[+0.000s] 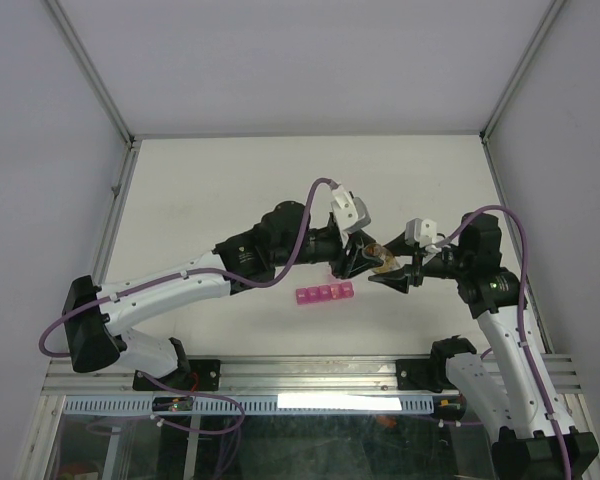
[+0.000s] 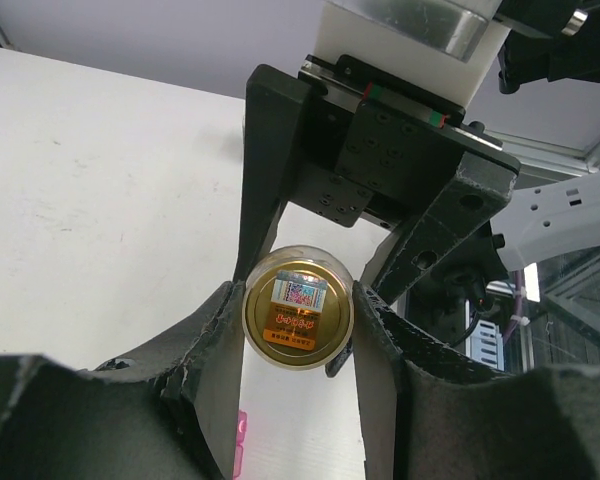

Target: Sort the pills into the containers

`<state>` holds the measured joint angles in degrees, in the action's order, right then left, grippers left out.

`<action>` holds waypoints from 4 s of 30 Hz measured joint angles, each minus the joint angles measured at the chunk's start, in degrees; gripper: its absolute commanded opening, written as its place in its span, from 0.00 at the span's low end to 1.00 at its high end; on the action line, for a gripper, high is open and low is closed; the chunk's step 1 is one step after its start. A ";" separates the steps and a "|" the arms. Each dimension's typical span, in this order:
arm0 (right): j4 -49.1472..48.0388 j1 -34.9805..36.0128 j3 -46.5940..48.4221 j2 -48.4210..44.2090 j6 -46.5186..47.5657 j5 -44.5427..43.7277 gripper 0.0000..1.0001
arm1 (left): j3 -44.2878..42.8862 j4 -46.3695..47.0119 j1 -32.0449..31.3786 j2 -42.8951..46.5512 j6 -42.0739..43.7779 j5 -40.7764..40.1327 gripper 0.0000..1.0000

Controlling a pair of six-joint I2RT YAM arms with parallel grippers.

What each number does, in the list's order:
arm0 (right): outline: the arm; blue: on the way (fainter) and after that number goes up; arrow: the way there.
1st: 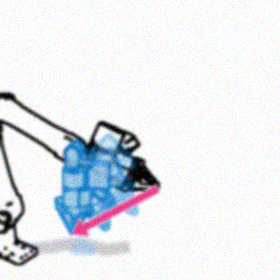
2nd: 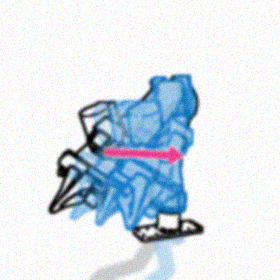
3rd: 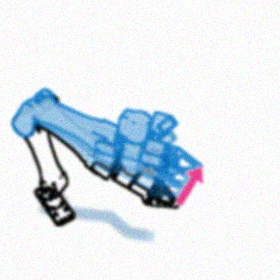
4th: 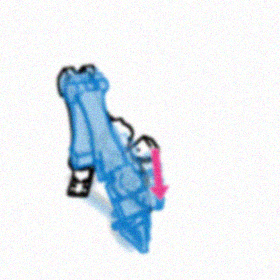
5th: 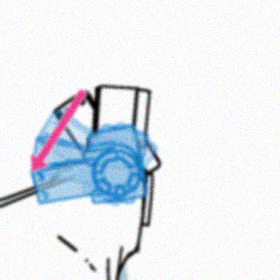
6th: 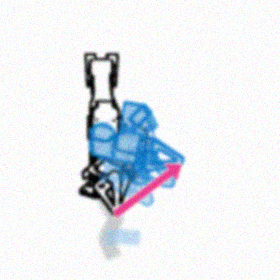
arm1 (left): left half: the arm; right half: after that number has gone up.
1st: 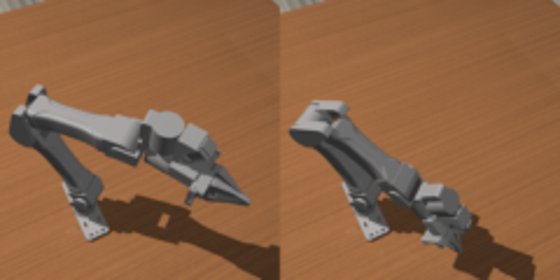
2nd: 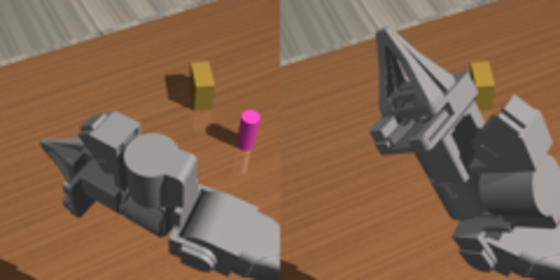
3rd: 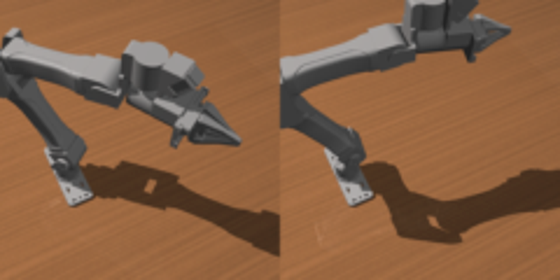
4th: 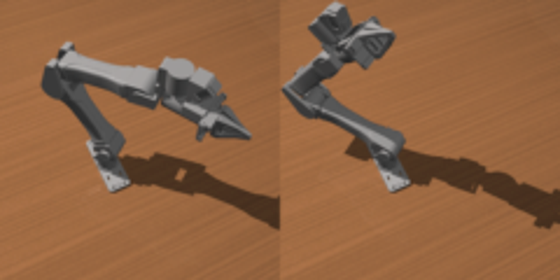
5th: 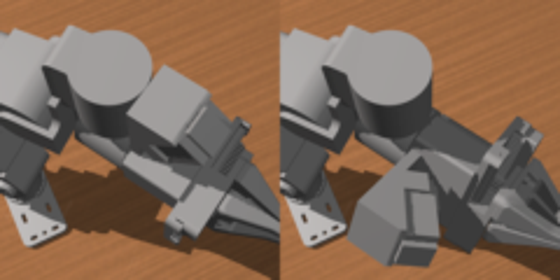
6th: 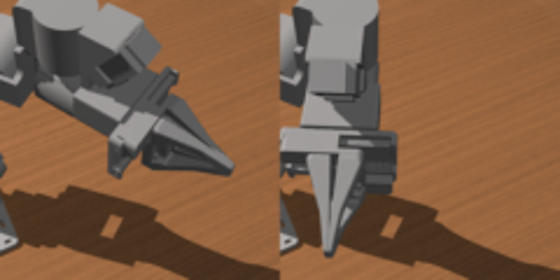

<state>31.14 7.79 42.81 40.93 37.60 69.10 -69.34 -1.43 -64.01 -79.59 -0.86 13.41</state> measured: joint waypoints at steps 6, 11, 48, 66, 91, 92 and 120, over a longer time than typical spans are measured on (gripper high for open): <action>-0.61 -0.07 0.00 -0.15 -0.63 -0.24 0.85 | 0.63 -0.76 0.72 0.00 0.04 1.79 0.00; -1.11 -0.07 0.00 -0.26 -0.85 -0.31 0.93 | 2.64 -0.87 1.51 0.04 -0.09 2.16 0.00; -1.33 -0.07 -0.02 -1.18 -0.85 -0.31 0.95 | 23.15 3.28 55.34 5.42 -18.82 -23.43 0.00; -1.40 -0.13 -0.07 -1.22 -0.85 -0.31 0.95 | 1.75 -6.12 65.05 -18.60 -21.90 -37.59 0.05; -1.51 -0.44 -0.39 -1.14 -0.61 -0.76 0.95 | -28.76 -22.67 65.83 -36.28 -20.96 -32.06 0.99; -1.51 -0.44 -0.39 -1.14 -0.61 -0.76 0.95 | -28.59 -22.82 65.83 -35.10 -20.81 -30.51 0.99; -5.18 -1.70 -1.81 0.98 -2.82 -0.70 0.95 | 35.04 11.28 19.82 14.80 23.76 18.97 0.99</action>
<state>25.96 6.09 40.99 41.91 34.79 68.40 -34.30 9.85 -44.18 -64.79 22.90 32.38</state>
